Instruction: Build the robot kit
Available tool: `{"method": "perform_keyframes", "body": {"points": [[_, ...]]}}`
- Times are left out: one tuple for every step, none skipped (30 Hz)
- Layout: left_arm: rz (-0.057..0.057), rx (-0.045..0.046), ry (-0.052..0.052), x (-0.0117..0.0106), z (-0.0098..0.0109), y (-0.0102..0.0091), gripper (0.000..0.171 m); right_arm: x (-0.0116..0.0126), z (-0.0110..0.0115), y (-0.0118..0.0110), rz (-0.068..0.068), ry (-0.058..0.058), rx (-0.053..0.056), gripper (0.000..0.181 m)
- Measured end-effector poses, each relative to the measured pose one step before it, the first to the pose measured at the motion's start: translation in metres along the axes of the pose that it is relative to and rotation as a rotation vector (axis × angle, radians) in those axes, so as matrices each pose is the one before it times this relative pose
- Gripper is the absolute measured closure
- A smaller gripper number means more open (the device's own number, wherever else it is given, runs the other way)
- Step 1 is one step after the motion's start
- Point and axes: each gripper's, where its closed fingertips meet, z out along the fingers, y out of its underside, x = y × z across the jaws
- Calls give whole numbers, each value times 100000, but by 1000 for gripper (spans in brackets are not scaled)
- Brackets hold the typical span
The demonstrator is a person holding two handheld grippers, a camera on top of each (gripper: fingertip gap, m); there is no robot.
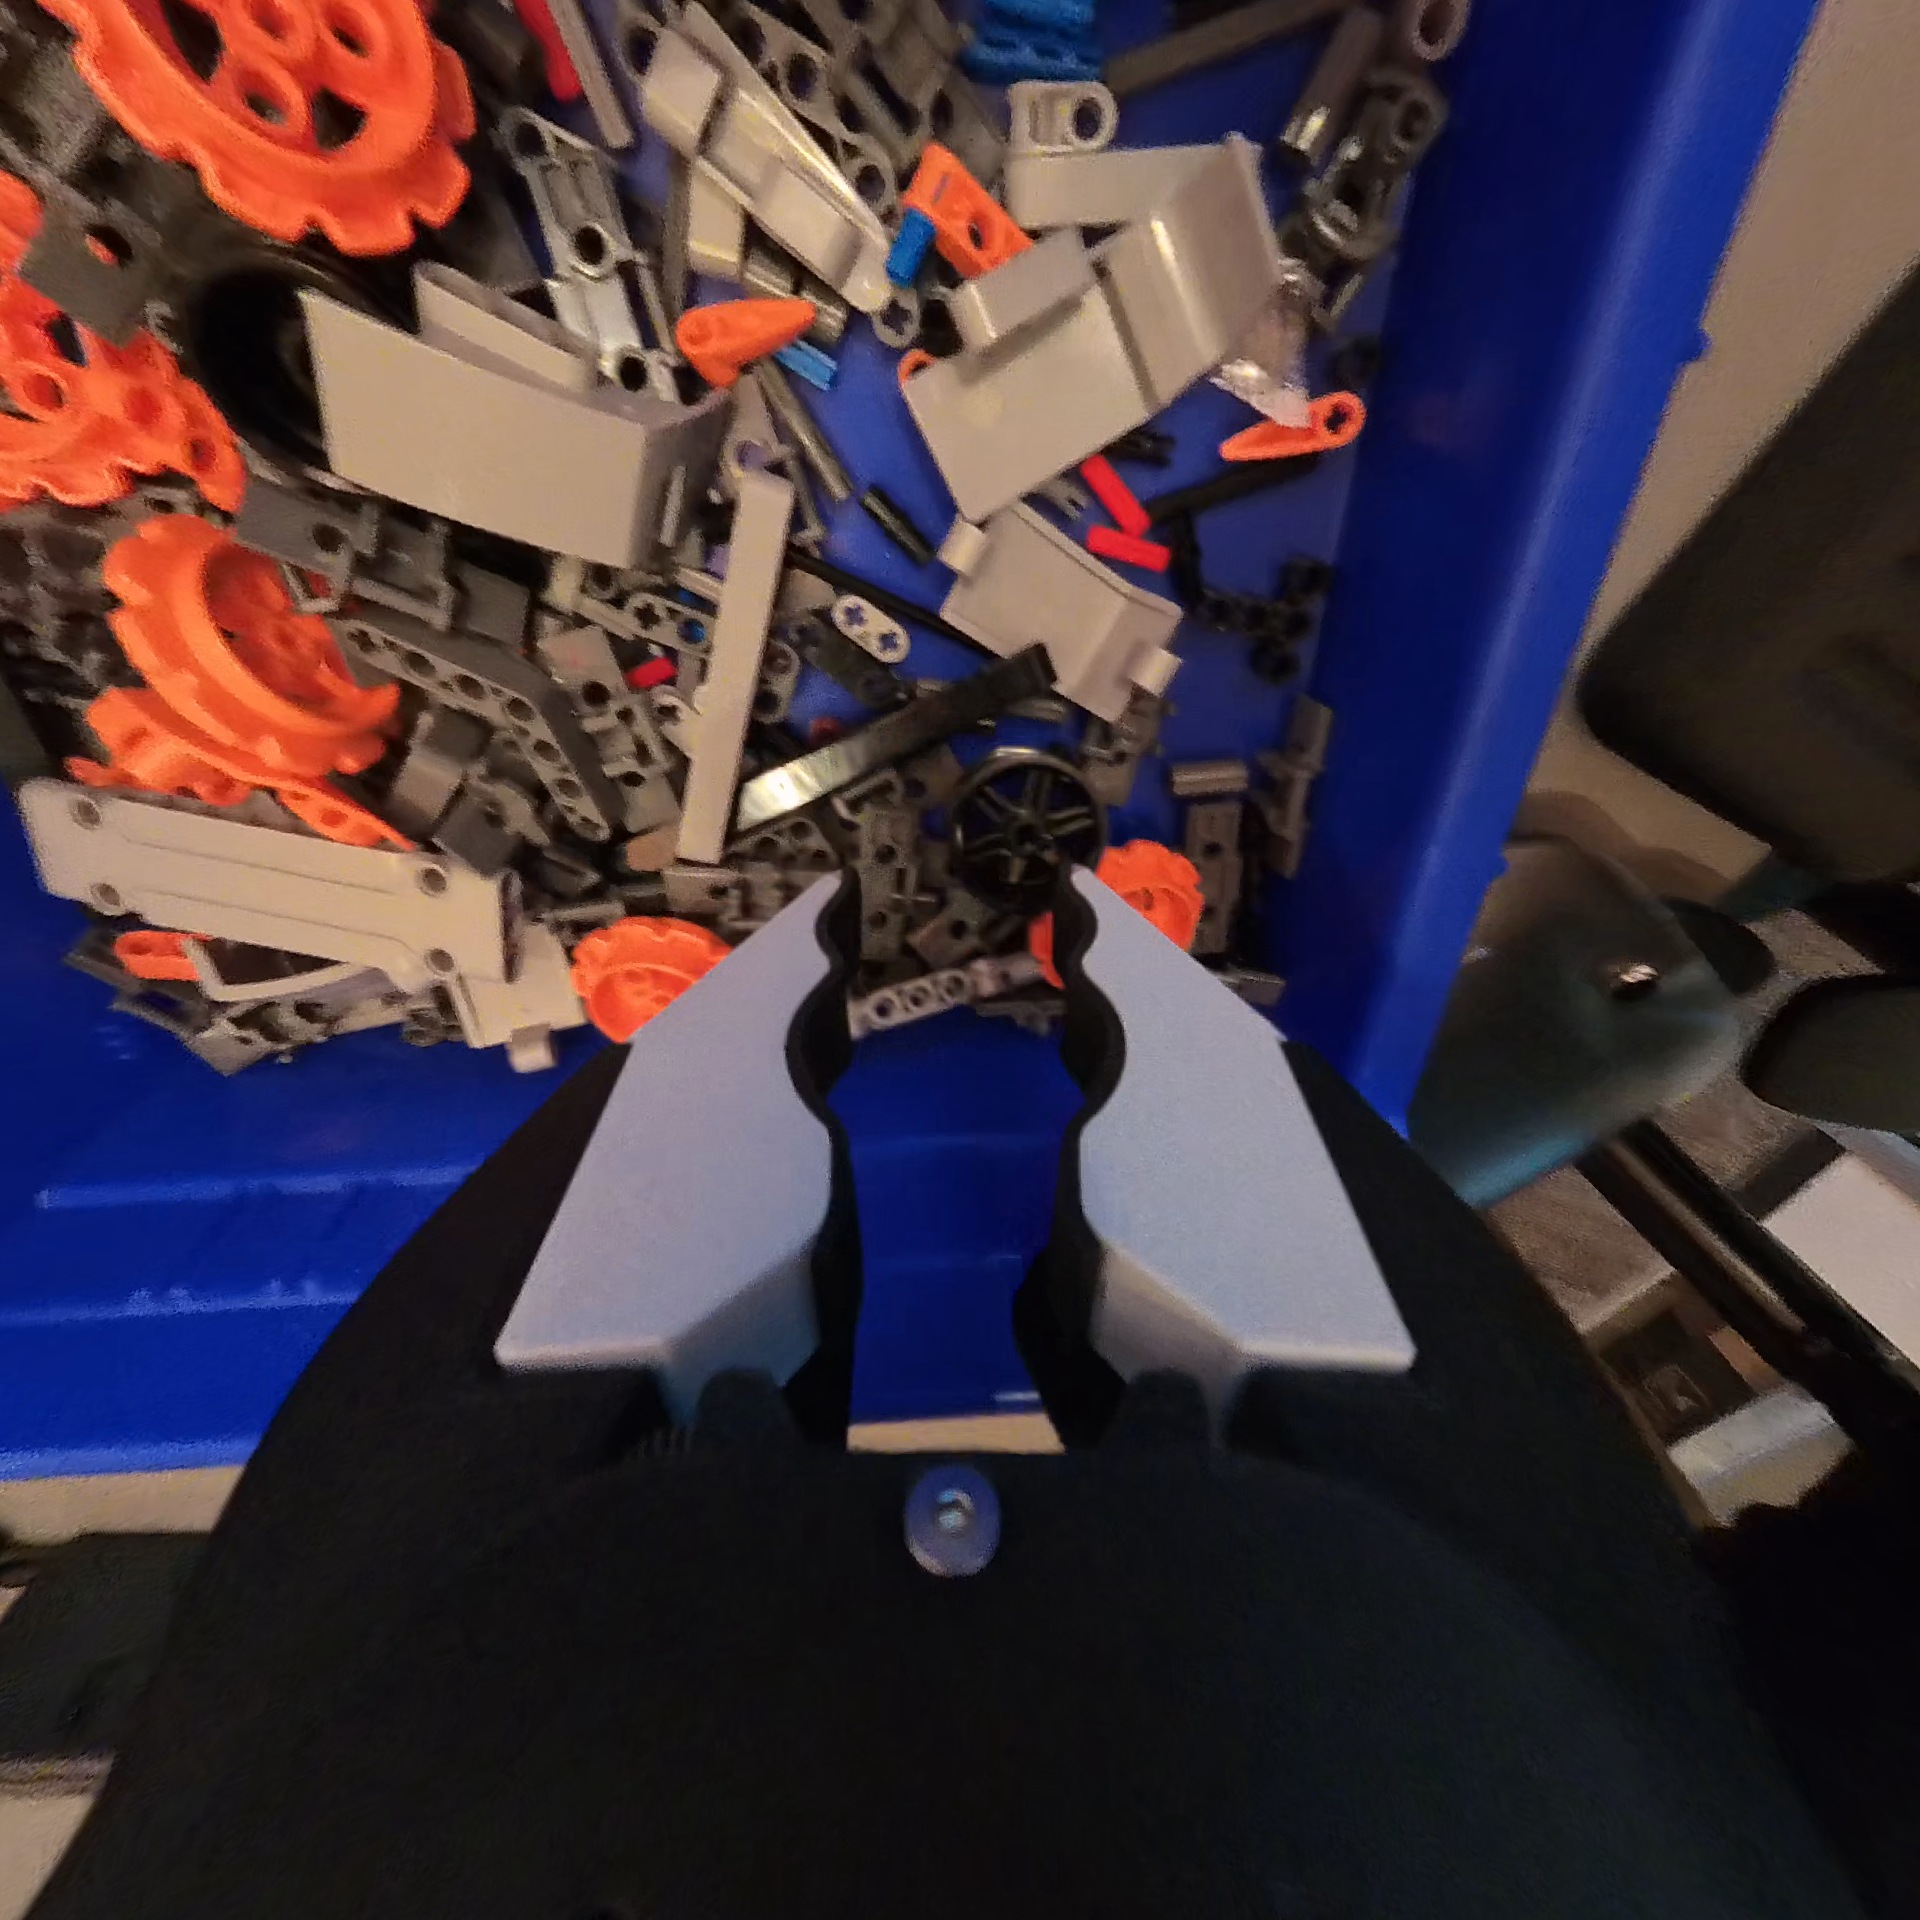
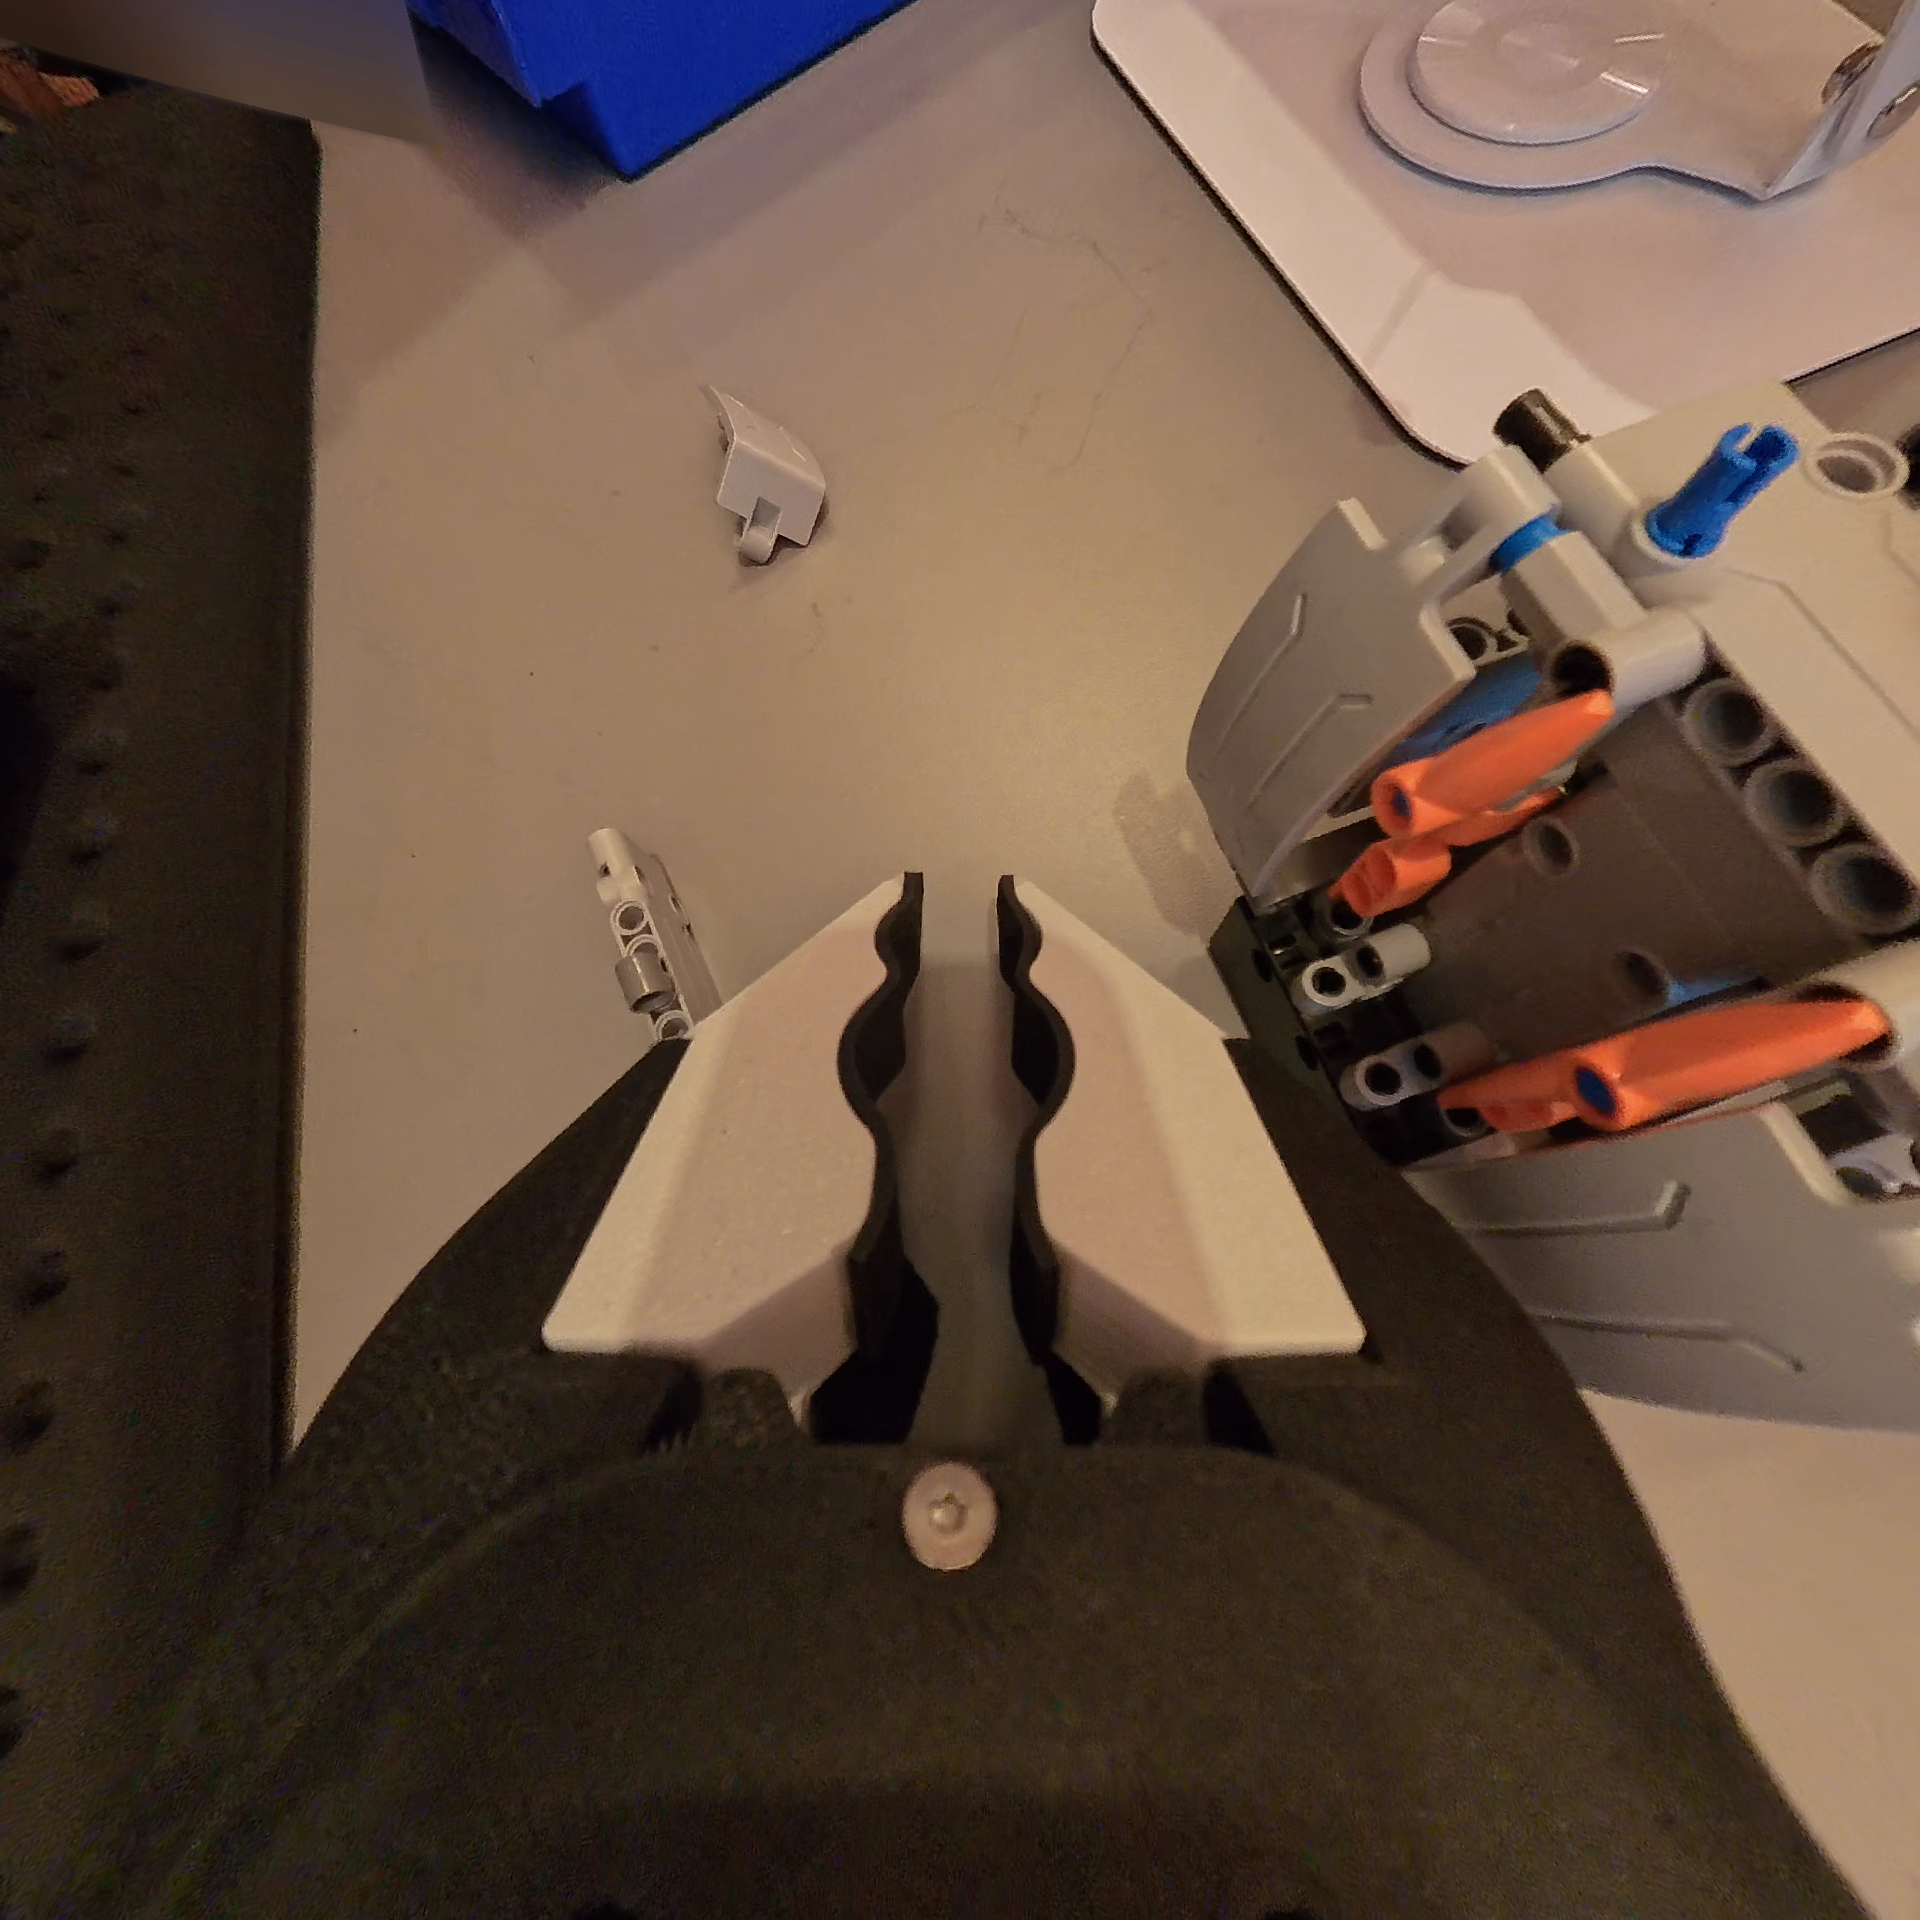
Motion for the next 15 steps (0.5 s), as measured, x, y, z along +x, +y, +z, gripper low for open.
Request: {"method": "perform_keyframes", "body": {"points": [[-744,-716,3862,725,-8,249,134,-15,17,5,15,-110,-68,169],[-384,-2027,1326,307,213,352,131,-13,17,7,-39,-52,-83,169],[147,-1703,-259,46,350,206,129,-20,12,-1,-68,-35,-72,169],[73,-1482,3015,532,441,127,128,-14,4,3,-19,-42,-63,169],[389,-2040,1615,306,477,156,128,-6,7,-3,-23,18,-18,169],[456,-1673,-1345,-183,400,48,131,10,-18,-14,-28,74,36,169],[178,-113,611,70,289,-196,133,5,-10,-9,11,47,57,169],[348,1285,1527,202,160,-438,136,6,-8,5,29,-10,7,169],[394,977,-440,-120,99,-365,139,-10,-1,-7,-19,-2,-43,169],[-623,297,-139,-99,-18,-218,146,-5,0,2,-44,13,-11,169],[-661,-1199,-1538,-273,-106,94,149,11,1,15,22,11,-58,169],[69,-134,-2088,-276,-255,-14,149,6,-4,17,57,-3,-24,169],[453,2606,203,80,-468,-368,149,0,-15,-10,48,-36,104,169],[-501,3937,310,22,-548,-580,148,5,-20,-21,37,0,125,169],[-1736,2404,-946,-304,-373,-368,148,6,-10,-11,27,-10,63,169]]}}
